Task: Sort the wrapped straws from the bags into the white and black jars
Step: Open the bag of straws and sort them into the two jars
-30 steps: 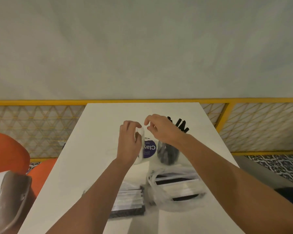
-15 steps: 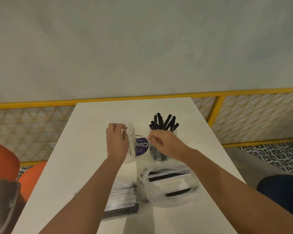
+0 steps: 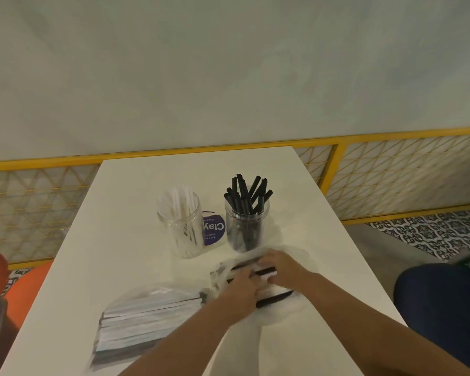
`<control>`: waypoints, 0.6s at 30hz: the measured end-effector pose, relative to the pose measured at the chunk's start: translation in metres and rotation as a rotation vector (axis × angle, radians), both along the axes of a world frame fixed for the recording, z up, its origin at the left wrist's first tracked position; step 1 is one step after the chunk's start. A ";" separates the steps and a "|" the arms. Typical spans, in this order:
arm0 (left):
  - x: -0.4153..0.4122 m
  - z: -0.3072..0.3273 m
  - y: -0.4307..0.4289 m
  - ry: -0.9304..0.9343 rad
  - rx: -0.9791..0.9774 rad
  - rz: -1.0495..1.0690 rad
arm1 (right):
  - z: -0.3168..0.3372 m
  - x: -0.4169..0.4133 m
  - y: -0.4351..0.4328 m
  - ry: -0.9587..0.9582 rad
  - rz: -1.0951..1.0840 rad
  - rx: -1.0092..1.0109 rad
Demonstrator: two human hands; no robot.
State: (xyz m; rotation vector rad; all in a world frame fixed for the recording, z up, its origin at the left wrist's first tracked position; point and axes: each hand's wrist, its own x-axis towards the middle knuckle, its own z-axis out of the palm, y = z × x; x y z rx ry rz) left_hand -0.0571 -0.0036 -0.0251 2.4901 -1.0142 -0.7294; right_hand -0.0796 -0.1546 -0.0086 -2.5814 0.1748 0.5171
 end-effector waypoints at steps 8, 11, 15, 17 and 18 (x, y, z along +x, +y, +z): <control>0.019 -0.026 -0.006 -0.263 0.130 0.133 | -0.021 0.006 -0.009 -0.054 0.029 -0.169; 0.027 -0.027 -0.006 -0.303 0.140 0.179 | -0.023 0.009 -0.013 -0.024 0.043 -0.241; 0.029 -0.026 -0.006 -0.260 0.251 0.159 | -0.025 0.010 -0.014 0.020 0.070 -0.296; 0.029 -0.023 -0.007 -0.240 0.299 0.142 | -0.024 0.009 -0.013 0.013 0.092 -0.315; 0.029 -0.021 -0.008 -0.228 0.317 0.133 | -0.023 0.008 -0.013 0.000 0.102 -0.321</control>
